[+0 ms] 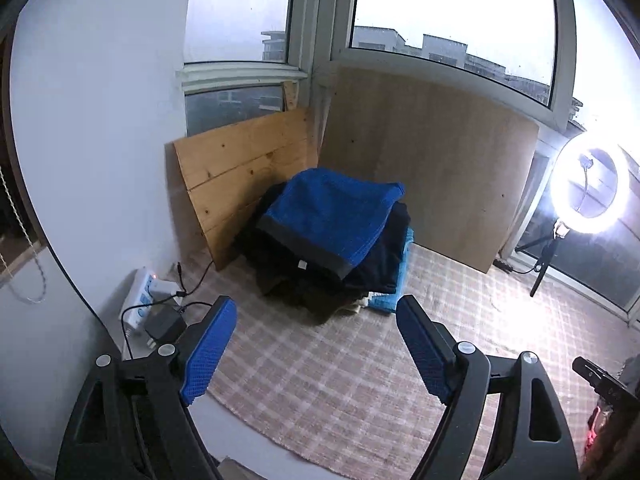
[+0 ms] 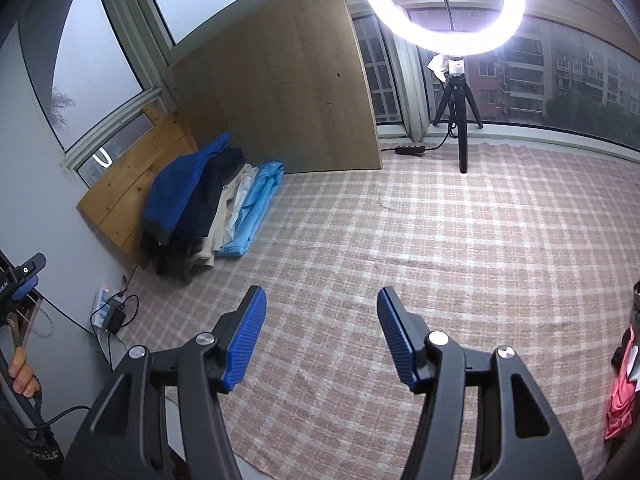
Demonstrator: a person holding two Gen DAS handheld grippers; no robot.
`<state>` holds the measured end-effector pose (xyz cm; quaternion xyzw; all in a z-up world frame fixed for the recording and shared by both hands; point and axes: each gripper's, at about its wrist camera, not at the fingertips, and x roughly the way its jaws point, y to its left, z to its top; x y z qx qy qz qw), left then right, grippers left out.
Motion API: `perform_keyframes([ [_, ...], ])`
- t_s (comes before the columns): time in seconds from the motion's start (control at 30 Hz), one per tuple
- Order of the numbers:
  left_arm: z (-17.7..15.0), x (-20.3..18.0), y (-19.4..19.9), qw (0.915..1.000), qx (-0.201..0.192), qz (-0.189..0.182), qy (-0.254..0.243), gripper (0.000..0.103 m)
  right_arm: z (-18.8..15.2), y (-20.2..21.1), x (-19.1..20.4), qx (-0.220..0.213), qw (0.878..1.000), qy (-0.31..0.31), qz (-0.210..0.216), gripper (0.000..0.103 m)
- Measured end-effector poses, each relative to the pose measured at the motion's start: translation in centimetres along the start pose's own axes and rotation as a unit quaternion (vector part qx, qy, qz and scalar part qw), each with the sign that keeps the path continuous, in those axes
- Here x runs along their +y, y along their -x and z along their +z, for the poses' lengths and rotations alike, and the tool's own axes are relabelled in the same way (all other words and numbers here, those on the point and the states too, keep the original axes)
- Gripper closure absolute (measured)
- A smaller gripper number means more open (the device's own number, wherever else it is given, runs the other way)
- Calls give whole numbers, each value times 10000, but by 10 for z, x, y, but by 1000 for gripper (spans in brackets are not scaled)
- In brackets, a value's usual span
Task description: Fold clothes
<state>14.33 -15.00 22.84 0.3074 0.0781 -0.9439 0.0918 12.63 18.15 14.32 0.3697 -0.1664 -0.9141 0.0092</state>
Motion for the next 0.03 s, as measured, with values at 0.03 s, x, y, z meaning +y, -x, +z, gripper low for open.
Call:
perform_keyframes([
  [0.03,0,-1,0,10000,-24,25,-12,22,0,-1,-1,5,10000,-4,-1,46],
])
